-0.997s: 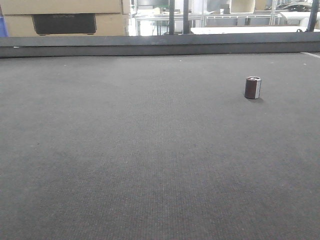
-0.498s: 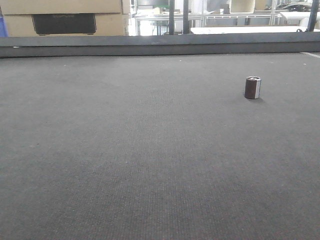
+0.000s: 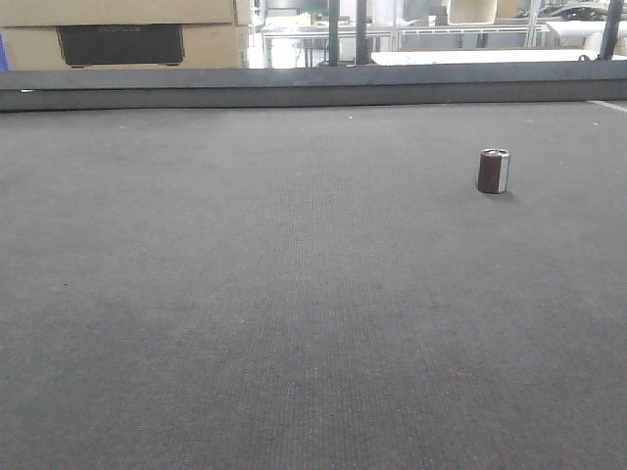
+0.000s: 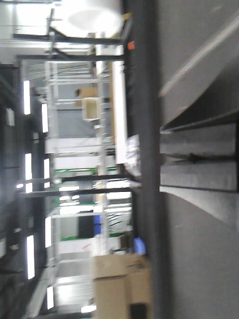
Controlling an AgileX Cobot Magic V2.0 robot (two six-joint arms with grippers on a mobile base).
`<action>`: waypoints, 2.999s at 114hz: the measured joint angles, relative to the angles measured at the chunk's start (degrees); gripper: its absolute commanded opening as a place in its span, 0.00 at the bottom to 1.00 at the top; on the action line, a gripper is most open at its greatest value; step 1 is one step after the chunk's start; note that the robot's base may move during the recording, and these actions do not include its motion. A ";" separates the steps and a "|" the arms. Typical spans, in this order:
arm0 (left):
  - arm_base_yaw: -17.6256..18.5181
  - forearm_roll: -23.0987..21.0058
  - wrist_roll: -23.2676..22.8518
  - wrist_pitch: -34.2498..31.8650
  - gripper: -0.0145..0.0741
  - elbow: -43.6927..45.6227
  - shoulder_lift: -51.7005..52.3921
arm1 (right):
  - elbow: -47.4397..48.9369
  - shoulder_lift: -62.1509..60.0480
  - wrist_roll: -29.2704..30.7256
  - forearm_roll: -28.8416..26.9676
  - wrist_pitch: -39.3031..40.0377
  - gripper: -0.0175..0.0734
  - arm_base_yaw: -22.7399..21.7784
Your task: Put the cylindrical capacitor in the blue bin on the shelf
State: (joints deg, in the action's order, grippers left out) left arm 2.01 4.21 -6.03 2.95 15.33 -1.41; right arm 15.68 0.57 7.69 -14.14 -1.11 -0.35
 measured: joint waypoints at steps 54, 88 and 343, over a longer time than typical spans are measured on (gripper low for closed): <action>0.40 0.23 0.00 16.96 0.71 20.21 -22.20 | 27.08 33.40 0.00 -0.55 -11.53 0.82 0.00; 1.04 0.23 0.00 17.67 0.79 20.28 -22.85 | 27.19 50.39 -0.11 -1.00 -13.16 0.82 2.38; 1.04 1.35 0.00 17.75 0.79 20.33 -22.97 | 41.38 118.35 -1.07 2.90 41.78 0.01 13.06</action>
State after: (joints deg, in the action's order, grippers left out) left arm 3.06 5.56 -6.03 20.70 35.66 -24.38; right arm 57.06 118.92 6.63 -11.24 40.67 12.71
